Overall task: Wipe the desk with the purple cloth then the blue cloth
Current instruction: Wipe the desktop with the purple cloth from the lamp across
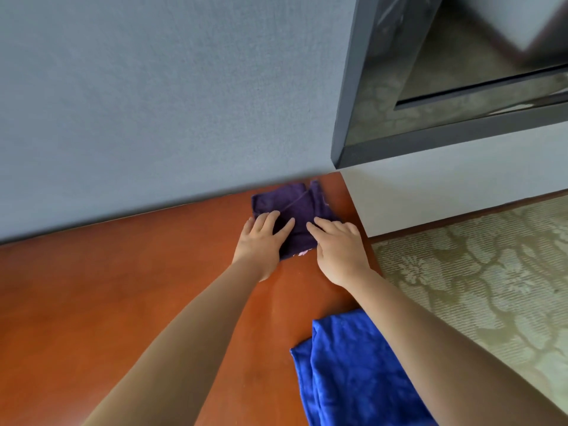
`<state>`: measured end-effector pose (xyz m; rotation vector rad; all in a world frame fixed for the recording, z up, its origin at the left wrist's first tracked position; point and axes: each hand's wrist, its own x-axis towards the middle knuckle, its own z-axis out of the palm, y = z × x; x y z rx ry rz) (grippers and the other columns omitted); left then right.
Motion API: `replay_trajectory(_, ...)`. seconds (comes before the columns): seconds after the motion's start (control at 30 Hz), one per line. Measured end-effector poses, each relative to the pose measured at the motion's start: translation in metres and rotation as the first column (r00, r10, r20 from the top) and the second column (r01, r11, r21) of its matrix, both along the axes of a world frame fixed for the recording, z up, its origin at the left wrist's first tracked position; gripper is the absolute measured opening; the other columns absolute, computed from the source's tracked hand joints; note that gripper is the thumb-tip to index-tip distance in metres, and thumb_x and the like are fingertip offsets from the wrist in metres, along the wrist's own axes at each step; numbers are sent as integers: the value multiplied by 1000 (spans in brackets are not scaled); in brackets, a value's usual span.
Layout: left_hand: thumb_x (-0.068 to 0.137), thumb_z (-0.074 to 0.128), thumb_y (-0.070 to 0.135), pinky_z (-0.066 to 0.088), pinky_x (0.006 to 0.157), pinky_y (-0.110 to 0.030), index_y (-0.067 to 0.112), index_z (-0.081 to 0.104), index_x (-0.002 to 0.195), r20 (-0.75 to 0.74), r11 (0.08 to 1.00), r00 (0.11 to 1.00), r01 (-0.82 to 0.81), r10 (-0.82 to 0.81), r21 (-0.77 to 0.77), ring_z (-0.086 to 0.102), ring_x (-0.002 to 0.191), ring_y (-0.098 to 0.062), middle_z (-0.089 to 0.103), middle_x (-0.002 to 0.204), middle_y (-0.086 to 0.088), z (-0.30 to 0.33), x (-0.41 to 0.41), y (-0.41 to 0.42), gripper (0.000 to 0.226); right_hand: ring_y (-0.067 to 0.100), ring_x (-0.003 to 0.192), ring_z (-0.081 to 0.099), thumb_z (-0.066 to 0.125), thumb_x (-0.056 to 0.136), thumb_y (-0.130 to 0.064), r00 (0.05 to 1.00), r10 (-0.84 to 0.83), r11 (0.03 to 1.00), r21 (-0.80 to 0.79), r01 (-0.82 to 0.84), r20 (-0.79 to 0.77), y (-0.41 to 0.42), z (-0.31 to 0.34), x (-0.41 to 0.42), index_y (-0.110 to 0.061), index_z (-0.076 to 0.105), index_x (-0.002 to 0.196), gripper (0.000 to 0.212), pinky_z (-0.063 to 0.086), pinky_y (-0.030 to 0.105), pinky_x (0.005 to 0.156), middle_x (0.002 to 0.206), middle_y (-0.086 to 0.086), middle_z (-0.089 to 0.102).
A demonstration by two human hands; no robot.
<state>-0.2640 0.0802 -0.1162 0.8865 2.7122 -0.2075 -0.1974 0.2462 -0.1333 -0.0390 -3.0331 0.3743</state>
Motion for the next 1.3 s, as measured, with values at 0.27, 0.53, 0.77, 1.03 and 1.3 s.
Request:
replay_trajectory(0.27,95,36,2,0,120,-46,15,-13,152,50,999,998,39,-37,-37,-14,147,-16,-20,159,1,6,50,-23,76,23,138,29,41,98,-25,970,35,983,167,-76,239,-23,37,41,-20,49,137,40,18,35,114,149,8,35)
replay_trajectory(0.53,102,36,16,1,117,-50,17,-8,153,31,998,999,46,-44,-51,-12,148,-17,-18,160,0,-5,47,-23,67,23,139,34,35,103,-18,937,55,996,46,-75,346,-14,44,26,-10,47,129,30,21,34,115,156,9,26)
replay_trajectory(0.77,104,16,34,-2,115,-59,23,-8,153,105,999,994,18,-14,-31,-14,147,-16,-15,160,4,2,19,-9,55,20,147,13,30,104,-25,954,71,972,194,-132,292,5,21,-2,-20,9,154,54,8,36,119,161,6,12)
replay_trajectory(1.03,102,21,29,1,115,-59,21,-6,154,97,1000,995,4,-4,2,-14,147,-19,-16,160,1,0,-36,32,59,16,149,0,31,104,-27,944,114,992,12,-124,308,47,11,-63,-18,14,153,52,9,33,118,162,2,1)
replay_trajectory(1.3,99,25,22,-3,116,-57,26,-5,153,129,998,992,-1,-8,69,-16,147,-16,-15,160,6,-5,-54,48,62,18,148,7,22,103,-39,961,26,988,140,-66,274,61,6,-56,-22,9,154,55,-1,42,118,162,3,9)
